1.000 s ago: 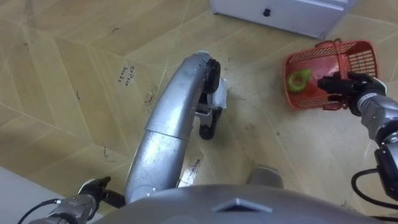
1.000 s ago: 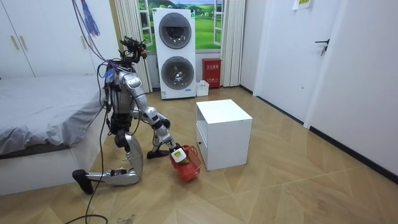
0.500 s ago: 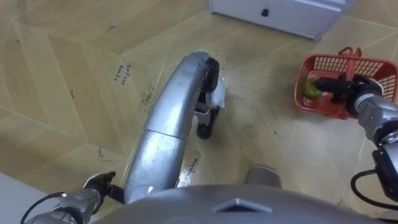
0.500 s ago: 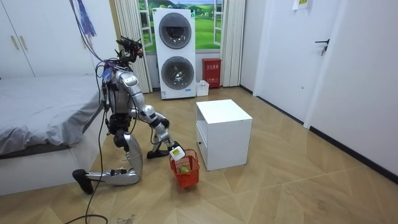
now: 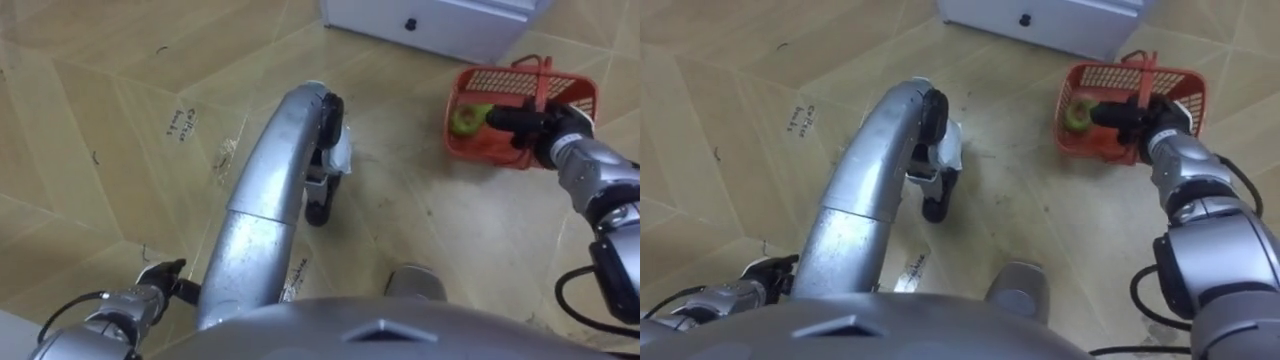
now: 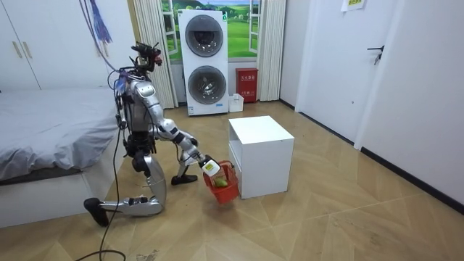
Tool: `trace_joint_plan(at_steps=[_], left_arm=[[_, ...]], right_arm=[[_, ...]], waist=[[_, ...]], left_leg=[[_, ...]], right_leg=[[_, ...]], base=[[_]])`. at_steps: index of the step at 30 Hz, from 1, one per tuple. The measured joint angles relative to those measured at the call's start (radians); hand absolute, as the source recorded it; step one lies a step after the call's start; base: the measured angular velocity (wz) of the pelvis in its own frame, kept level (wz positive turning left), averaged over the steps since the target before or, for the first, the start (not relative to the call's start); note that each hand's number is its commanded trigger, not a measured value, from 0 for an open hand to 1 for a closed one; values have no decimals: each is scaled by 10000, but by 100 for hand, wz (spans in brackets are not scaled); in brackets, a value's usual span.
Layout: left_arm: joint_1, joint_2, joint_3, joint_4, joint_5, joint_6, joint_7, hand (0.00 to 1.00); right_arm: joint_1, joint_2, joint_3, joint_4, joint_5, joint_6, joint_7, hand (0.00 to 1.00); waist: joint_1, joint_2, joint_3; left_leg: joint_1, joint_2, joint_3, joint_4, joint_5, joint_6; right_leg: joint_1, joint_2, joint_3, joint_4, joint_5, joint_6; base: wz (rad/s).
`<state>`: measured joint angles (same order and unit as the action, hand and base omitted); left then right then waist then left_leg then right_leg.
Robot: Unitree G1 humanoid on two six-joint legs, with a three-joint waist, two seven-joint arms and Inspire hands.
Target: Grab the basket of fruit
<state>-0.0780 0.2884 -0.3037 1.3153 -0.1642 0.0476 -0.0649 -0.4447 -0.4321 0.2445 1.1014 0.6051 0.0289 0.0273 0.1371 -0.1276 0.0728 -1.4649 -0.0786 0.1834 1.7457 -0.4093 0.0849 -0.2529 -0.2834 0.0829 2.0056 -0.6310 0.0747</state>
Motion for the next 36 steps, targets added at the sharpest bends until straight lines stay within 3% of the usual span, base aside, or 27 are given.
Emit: trace_joint_plan(at_steps=[3,6,8,9,10,11,12,13,14,15,16,17,18,20,21,22,24,25,26,27,28,30,36], left_arm=[[-394,-4,97,-12,-4,81,248,0],[-725,-71,90,-21,56,119,574,0],[-665,-180,167,-92,77,127,623,0],[-469,-206,338,-68,77,173,654,0],[-328,-206,449,-77,79,174,704,0],[-48,-216,761,-90,69,172,836,0],[250,-218,1073,-128,95,174,930,0],[427,-200,1147,-210,92,173,1010,0],[635,-151,1252,-266,106,174,1165,0],[884,-71,1249,-335,147,175,1338,0],[933,-52,1250,-387,211,175,1413,0],[1041,-52,1253,-427,429,168,1547,0],[1134,-80,1243,-389,485,166,1666,0],[1301,-101,1249,-486,491,160,1732,0],[1521,-98,1247,-676,495,157,1837,0],[1578,-95,1246,-780,495,162,1873,0],[1656,-116,1351,-969,493,185,1924,0],[1690,-122,1433,-1111,488,224,1927,0],[1690,-128,1463,-1330,488,266,1924,0],[1637,-203,1485,-1495,486,324,1930,0],[1609,-272,1478,-1546,472,351,1922,0],[1630,-361,1518,-1607,493,334,1905,0],[1964,-379,1962,-1686,493,386,1832,0]], right_arm=[[-45,31,-25,-1002,0,70,-314,100],[-84,224,-23,-1920,-9,187,-468,100],[-18,279,-20,-2426,-22,598,-358,100],[95,373,-29,-2789,-44,768,-331,100],[183,444,-41,-3003,-69,829,-293,100],[393,561,-70,-3389,-179,945,-174,100],[748,687,-143,-3952,-289,1032,-109,100],[958,726,-144,-4310,-365,1050,-103,100],[1396,781,-182,-5011,-681,1051,-84,100],[1735,892,-258,-5520,-881,1050,-26,100],[1848,951,-276,-5713,-1050,1049,-21,100],[2025,1112,-315,-5983,-1524,1046,-14,100],[2174,1246,-315,-6114,-1892,1064,66,100],[2621,1272,-315,-6797,-2165,1269,149,100],[2857,1320,-310,-7329,-2266,1286,211,100],[2948,1328,-310,-7597,-2250,1287,193,100],[3256,1280,-319,-8412,-2178,1276,184,100],[3308,1278,-322,-8535,-2178,1271,169,100],[3468,1239,-341,-8902,-2187,1269,88,100],[3578,1184,-370,-9267,-2215,1263,41,100],[3659,1147,-392,-9422,-2214,1264,24,100],[3769,1138,-392,-10089,-2193,1268,-16,100],[3920,1129,-483,-11641,-2176,1261,30,100]], waist=[[-123,-45,-10],[-142,145,-101],[-217,370,-236],[-182,420,-284],[-218,443,-306],[-252,440,-316],[-192,438,-334],[-178,444,-348],[-297,455,-361],[-336,427,-402],[-372,450,-429],[-519,531,-530],[-608,602,-586],[-715,713,-690],[-771,776,-726],[-807,789,-722],[-831,872,-687],[-847,874,-687],[-904,808,-726],[-1076,816,-760],[-1097,895,-812],[-988,978,-791],[-1054,987,-782]], left_leg=[[114,15,-116,120,-65,58],[328,222,-335,-43,-123,173],[1026,314,-363,-1106,-200,291],[1607,336,-297,-1958,-224,285],[1955,317,-269,-2453,-201,329],[2719,310,-225,-3486,-159,407],[3619,185,-220,-4575,-57,507],[4066,121,-249,-5119,46,491],[4963,80,-250,-6129,216,617],[5931,-35,-231,-7087,338,676],[6383,-59,-218,-7504,382,725],[7275,-54,-207,-8249,435,787],[8273,-55,-172,-8914,485,761],[9625,-47,-193,-9952,520,738],[10421,14,-232,-10648,665,600],[10757,45,-236,-10988,741,555],[11880,323,-313,-12067,916,331],[12097,365,-372,-12312,956,264],[12409,383,-549,-12678,1023,154],[12586,441,-868,-12812,1011,36],[12687,503,-995,-12916,1032,-51],[13410,661,-1118,-13936,1292,-358],[14891,1078,-1159,-15558,1714,-765]], right_leg=[[283,207,-41,-157,-30,-22],[577,829,224,-981,-391,-97],[655,863,367,-2815,-372,-79],[785,709,299,-4195,-188,82],[891,655,286,-4995,41,106],[1084,484,241,-6416,879,108],[1146,315,219,-7555,2341,-33],[1163,236,186,-7965,3135,-45],[1085,234,46,-8427,4526,-3],[747,236,-176,-8285,5367,84],[517,305,-250,-8056,5523,126],[7,556,-399,-7398,5450,70],[-412,765,-424,-6851,5025,63],[-1036,928,-478,-6736,4409,40],[-1455,1026,-583,-7269,3959,43],[-1566,1086,-612,-7727,3769,44],[-1697,1566,-768,-10724,3388,-34],[-1612,1657,-880,-11703,3402,-60],[-1336,1819,-1157,-13827,3640,-201],[-1078,2054,-1194,-14946,4477,-428],[-825,2129,-1289,-15248,4547,-458],[-103,2418,-1480,-16113,4741,-682],[1326,2926,-1659,-17447,4813,-799]], base=[[-2],[-17],[-44],[-57],[-62],[-75],[-74],[-63],[-36],[-27],[-22],[-22],[-23],[-25],[-28],[-30],[-21],[7],[41],[51],[33],[1],[4]])
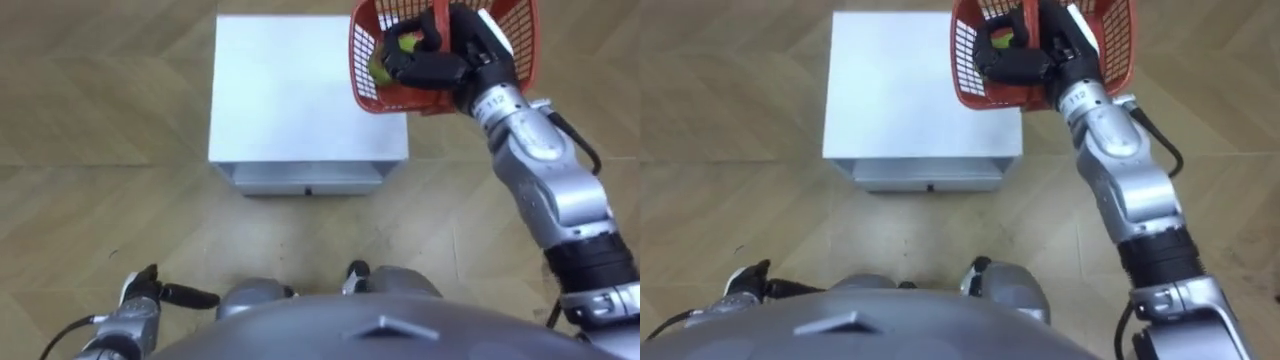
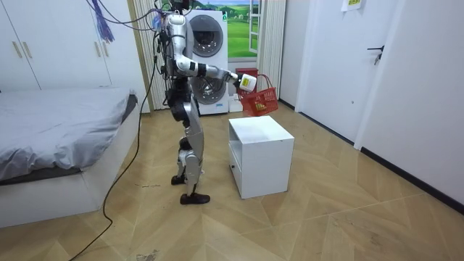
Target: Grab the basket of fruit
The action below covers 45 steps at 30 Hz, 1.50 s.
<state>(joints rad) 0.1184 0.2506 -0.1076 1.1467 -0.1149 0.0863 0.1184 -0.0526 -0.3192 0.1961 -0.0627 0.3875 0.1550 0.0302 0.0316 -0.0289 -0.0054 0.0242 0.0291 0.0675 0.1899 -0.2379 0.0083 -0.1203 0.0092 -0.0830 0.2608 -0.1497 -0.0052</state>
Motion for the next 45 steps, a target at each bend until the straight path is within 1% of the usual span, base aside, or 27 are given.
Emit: trace_joint_plan(at_steps=[2,3,4,5,6,7,8,9,10,11,12,13,14,16,17,18,20,21,23,26,28,29,31,36,40,42,45], left_arm=[[113,-17,99,-129,5,19,-165,0],[145,-14,160,-207,3,16,-262,0],[135,3,181,-229,0,13,-301,0],[60,-21,191,-307,4,-7,-415,0],[-86,-69,151,-520,-6,8,-486,0],[-64,-52,183,-620,1,3,-488,0],[-37,-53,180,-664,-2,4,-523,0],[38,-91,169,-662,0,26,-572,0],[18,-104,165,-662,4,32,-589,0],[84,-96,242,-636,14,32,-605,0],[114,-88,332,-597,18,26,-609,0],[197,-145,451,-344,129,31,-611,0],[252,-266,480,-191,249,79,-644,0],[256,-303,478,-176,418,127,-668,0],[233,-272,483,-215,483,119,-639,0],[268,-218,488,-212,627,157,-590,0],[338,-234,477,-175,933,331,-574,0],[415,-292,461,-174,1100,496,-578,0],[490,-294,421,-180,1106,601,-569,0],[496,-288,425,-40,1207,627,-512,0],[471,-286,427,26,1284,627,-460,0],[472,-288,386,77,1280,633,-453,0],[471,-285,249,125,1280,675,-444,0],[483,-287,141,125,1262,817,-443,0],[477,-316,28,29,1287,831,-530,0],[487,-318,-83,41,1296,834,-617,0],[483,-319,-162,96,1301,827,-666,0]], right_arm=[[3,2,-1,-86,8,0,74,100],[5,19,2,-87,26,2,122,100],[5,46,-3,-87,66,3,122,100],[22,73,-67,-92,157,2,123,100],[34,70,-256,-69,363,6,133,100],[77,171,-296,-83,365,111,93,100],[83,331,-265,-94,369,223,177,100],[117,425,-162,-98,426,222,317,100],[111,427,-99,-107,443,220,369,100],[104,433,57,-154,440,217,366,100],[104,431,149,-202,439,214,345,100],[123,366,308,-218,435,204,299,100],[176,347,468,-175,434,205,131,100],[212,352,489,-117,449,205,39,100],[213,344,459,-95,499,205,26,100],[220,414,496,-56,503,213,40,100],[223,426,549,-21,557,219,88,100],[222,417,591,-3,710,218,80,100],[221,419,683,9,815,217,65,100],[143,497,956,418,877,211,158,100],[80,667,990,867,878,212,143,100],[52,694,1009,1124,907,210,141,100],[-102,698,1098,1667,1176,209,75,100],[-164,742,1516,2304,1942,205,-69,100],[-310,819,1882,2709,2088,204,-155,100],[-356,1015,1950,3074,2421,203,-223,100],[-494,1280,2058,3487,2416,164,-274,100]], waist=[[14,-15,2],[26,-134,43],[-15,-286,134],[-99,-520,154],[-26,-580,165],[144,-676,64],[467,-644,97],[700,-607,80],[845,-557,94],[973,-511,109],[1016,-509,111],[1035,-471,94],[860,-222,105],[674,-156,115],[636,-101,100],[672,-246,90],[836,-438,90],[922,-424,100],[1016,-450,83],[1150,-384,131],[1272,-397,129],[1353,-340,169],[1365,-299,201],[1421,-185,267],[1473,-132,252],[1466,-32,246],[1535,68,239]], left_leg=[[244,96,3,-57,7,-13],[190,84,72,322,0,-23],[-14,1,120,692,-47,-132],[-417,-93,78,356,-27,-179],[-800,-36,268,-370,693,102],[-784,-50,495,-352,809,74],[-724,-36,734,-275,806,77],[-561,-56,549,-263,806,77],[-481,-49,286,-264,805,79],[-436,-32,-356,-259,805,79],[-430,-46,-531,-260,791,57],[-325,-74,-533,-261,677,-86],[-299,-25,-424,-230,576,-200],[-355,-47,-319,-563,606,-210],[-554,3,-165,-857,827,-78],[-497,-11,11,-716,816,-12],[-459,-67,-38,-580,815,-10],[-424,-100,-151,-546,810,-3],[-397,-110,-179,-547,790,31],[-429,-205,-171,-539,774,57],[-494,-241,-153,-520,758,84],[-592,-266,-150,-452,687,200],[-873,-309,-157,-217,584,352],[-1545,-361,-293,164,560,382],[-1742,-418,-390,344,560,382],[-1833,-424,-498,478,554,394],[-2035,-421,-542,561,558,404]], right_leg=[[379,81,61,-245,45,-73],[660,20,383,-428,90,-147],[811,-116,833,-527,94,-153],[846,-260,1606,-635,91,-144],[731,-253,1770,-606,37,-50],[623,-268,1818,-597,1,77],[632,-242,1482,-753,80,224],[745,-235,998,-911,130,241],[752,-179,834,-990,161,201],[637,105,809,-1551,314,16],[500,174,794,-1854,611,-95],[427,202,119,-1642,930,-454],[543,209,2,-1509,937,-460],[587,185,308,-1483,928,-447],[589,216,456,-1457,823,-327],[589,212,407,-1412,715,-281],[671,186,186,-1401,692,-252],[716,180,-33,-1355,690,-249],[719,105,-140,-1246,679,-232],[773,68,-264,-1243,603,-128],[735,25,-280,-1243,575,-97],[679,-12,-335,-1234,517,-73],[547,-69,-467,-1230,450,-78],[108,-130,-656,-1046,450,-85],[-26,-148,-744,-999,456,-105],[-62,-191,-981,-889,452,-109],[-202,-234,-1066,-867,452,-109]], base=[[7],[20],[45],[65],[44],[0],[-47],[-52],[-55],[-46],[-45],[-19],[0],[27],[31],[21],[6],[8],[14],[17],[10],[6],[9],[8],[9],[14],[9]])
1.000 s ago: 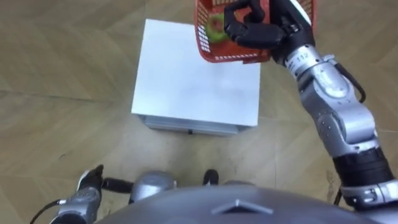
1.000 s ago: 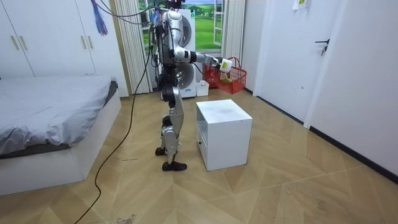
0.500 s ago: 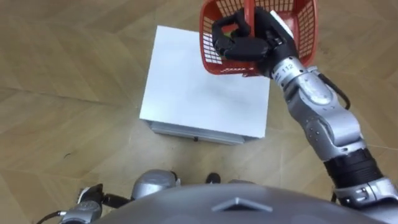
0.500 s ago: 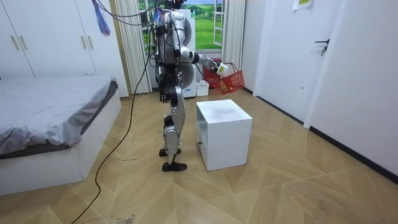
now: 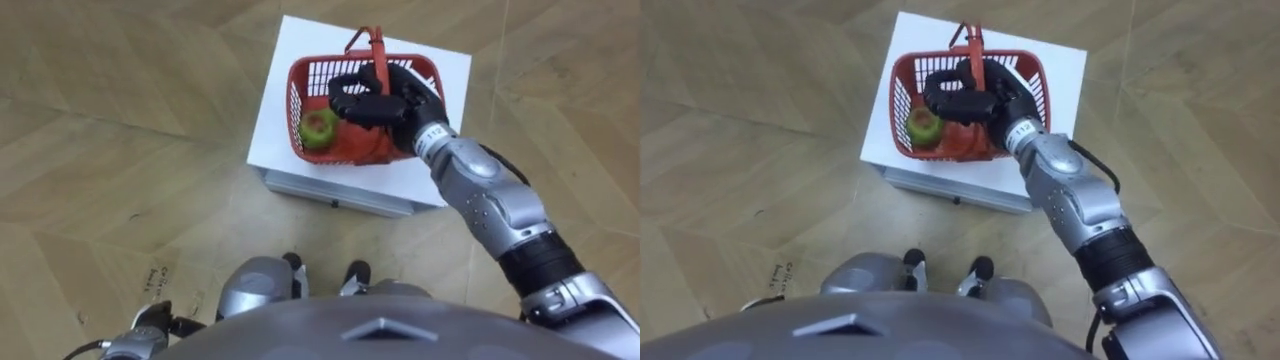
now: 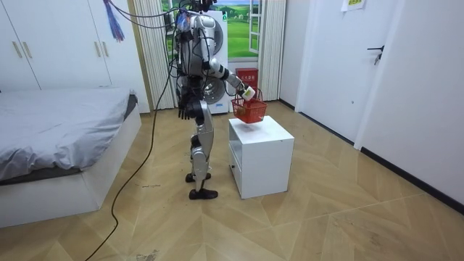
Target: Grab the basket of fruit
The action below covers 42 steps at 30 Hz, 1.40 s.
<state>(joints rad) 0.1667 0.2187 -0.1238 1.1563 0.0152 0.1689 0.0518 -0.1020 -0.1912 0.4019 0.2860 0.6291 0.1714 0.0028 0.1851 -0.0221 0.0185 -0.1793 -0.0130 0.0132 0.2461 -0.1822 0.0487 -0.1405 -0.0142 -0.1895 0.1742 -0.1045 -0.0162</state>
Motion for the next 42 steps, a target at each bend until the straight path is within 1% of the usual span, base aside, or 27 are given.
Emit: trace_joint_plan(at_steps=[1,2,4,5,7,9,12,28,30,32,35,39,42], left_arm=[[-1,0,1,25,1,0,-15,0],[8,0,2,64,-1,3,-40,0],[13,0,1,60,-13,6,-54,0],[12,0,-9,52,-21,6,-57,0],[31,-8,-18,59,-35,9,-58,0],[101,-34,-15,38,-32,27,-56,0],[154,-48,-13,33,-31,43,-46,0],[235,-57,-12,25,-39,18,-20,0],[268,-57,-12,26,-38,0,-23,0],[340,-57,-12,26,-37,-19,-26,0],[438,-57,-21,19,-37,-29,-31,0],[446,-58,-123,20,-35,-40,-32,0],[483,-51,-187,24,-46,-41,-33,0]], right_arm=[[0,41,16,53,0,-3,1,100],[7,121,97,206,7,-83,18,100],[19,232,110,468,5,-85,27,100],[19,254,128,657,9,-86,27,100],[21,258,170,941,5,-86,37,100],[39,260,186,1298,-18,-85,52,100],[45,227,187,1333,-6,-84,99,100],[85,253,127,1331,6,-137,247,100],[143,256,105,1318,1,-280,229,100],[158,252,69,1318,4,-324,216,100],[179,238,61,1318,15,-490,166,100],[179,231,23,1318,20,-531,-36,100],[182,188,9,1320,31,-531,-103,100]], waist=[[3,23,3],[32,73,13],[77,151,16],[120,185,-1],[133,248,12],[124,342,2],[82,395,-4],[-2,408,-13],[-50,432,-29],[-129,454,-43],[-232,484,-62],[-292,530,-91],[-339,540,-98]], left_leg=[[-38,-3,-8,45,-3,4],[-89,-7,-32,106,-9,15],[-234,-7,-85,182,-11,19],[-341,-10,-91,235,-13,21],[-420,-13,-96,276,-13,21],[-562,-14,-127,280,-15,23],[-708,-11,-139,351,-14,20],[-905,-4,-107,482,-14,20],[-916,-6,-107,555,-14,20],[-916,-15,-107,559,-14,21],[-920,-22,-104,558,-14,21],[-922,-21,-100,596,-15,21],[-905,-25,-39,600,-16,23]], right_leg=[[-28,-6,-16,11,0,0],[-74,-14,-46,26,0,0],[-225,-25,-87,145,-1,1],[-300,-31,-97,164,-1,1],[-367,-42,-128,170,-1,1],[-447,-44,-153,191,-2,0],[-602,-45,-152,304,-32,-46],[-871,-73,-163,480,-60,-73],[-870,-81,-174,489,-60,-73],[-868,-93,-181,499,-61,-72],[-865,-107,-189,518,-63,-68],[-860,-125,-197,583,-81,-81],[-866,-188,-178,659,-146,-94]], base=[[6],[7],[7],[3],[0],[2],[0],[-1],[0],[0],[0],[0],[-2]])
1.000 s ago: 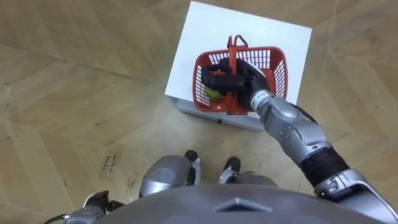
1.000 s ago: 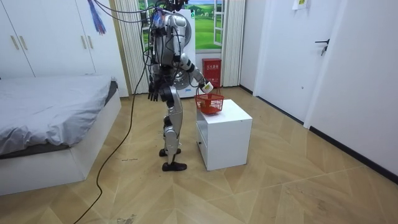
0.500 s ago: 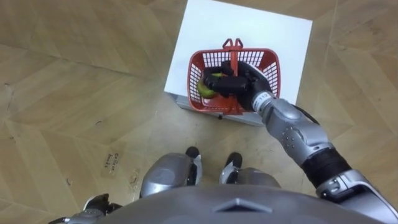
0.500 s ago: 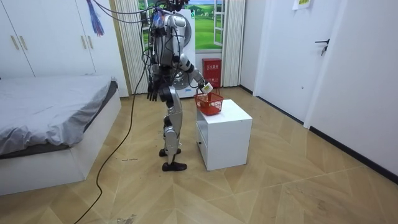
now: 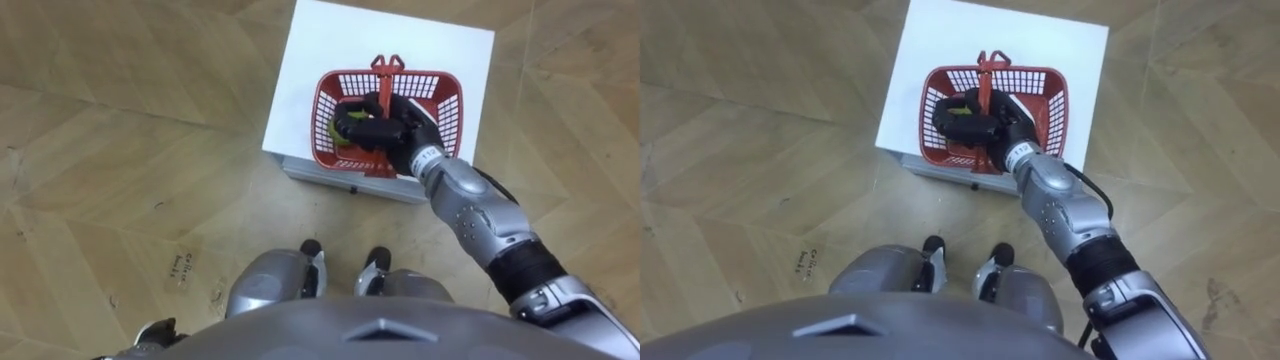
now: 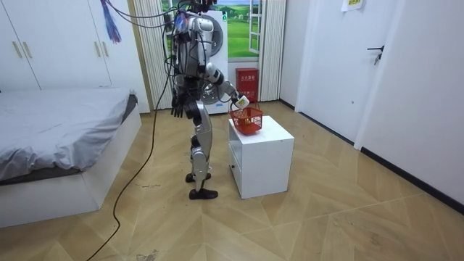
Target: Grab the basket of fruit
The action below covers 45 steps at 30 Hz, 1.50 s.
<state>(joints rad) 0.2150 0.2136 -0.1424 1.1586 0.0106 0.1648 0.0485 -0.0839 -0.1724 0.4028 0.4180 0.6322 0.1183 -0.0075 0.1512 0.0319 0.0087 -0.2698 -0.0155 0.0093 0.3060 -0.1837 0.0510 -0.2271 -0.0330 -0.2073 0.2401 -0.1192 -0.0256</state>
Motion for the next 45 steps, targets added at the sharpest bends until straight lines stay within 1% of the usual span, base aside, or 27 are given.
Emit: trace_joint_plan(at_steps=[1,2,7,10,15,28,36,45], left_arm=[[9,1,0,1,1,0,0,0],[21,0,-1,0,1,0,-7,0],[32,0,6,-3,-9,-4,-137,0],[32,1,6,-3,-13,-31,-195,0],[31,-2,6,-3,-12,-137,-220,0],[32,-4,6,-3,-14,-150,-378,0],[31,-4,9,-20,-13,-150,-381,0],[36,-4,15,-47,8,-149,-305,0]], right_arm=[[1,1,0,0,0,0,-21,76],[4,-1,1,0,0,0,-45,0],[2,-75,-71,1,-1,0,-179,0],[2,-54,-277,2,108,0,-362,0],[1,-90,-371,13,358,-101,-629,0],[0,-96,-450,12,385,-341,-798,0],[10,-96,-748,12,393,-356,-823,0],[14,-123,-740,13,284,-368,-852,0]], waist=[[-16,0,0],[-42,0,0],[-85,-14,1],[-81,-34,10],[-79,-100,53],[-78,-94,52],[-76,-69,51],[-56,-57,47]], left_leg=[[-3,0,0,1,0,0],[-4,0,0,2,0,0],[11,-10,-2,0,0,0],[29,-10,-2,15,0,-1],[20,-11,0,10,-5,-1],[30,-8,9,13,-11,4],[33,-8,8,19,-11,4],[23,-8,-16,13,-11,3]], right_leg=[[0,0,-1,8,-8,-1],[-1,-1,-2,12,-19,-2],[-13,-3,2,50,-82,2],[-31,-4,-9,49,-95,0],[-38,-7,-52,47,-129,0],[-33,12,-59,64,-131,2],[-35,12,-63,88,-131,2],[-41,15,-98,87,-135,-2]], base=[[0],[0],[0],[0],[0],[0],[0],[0]])
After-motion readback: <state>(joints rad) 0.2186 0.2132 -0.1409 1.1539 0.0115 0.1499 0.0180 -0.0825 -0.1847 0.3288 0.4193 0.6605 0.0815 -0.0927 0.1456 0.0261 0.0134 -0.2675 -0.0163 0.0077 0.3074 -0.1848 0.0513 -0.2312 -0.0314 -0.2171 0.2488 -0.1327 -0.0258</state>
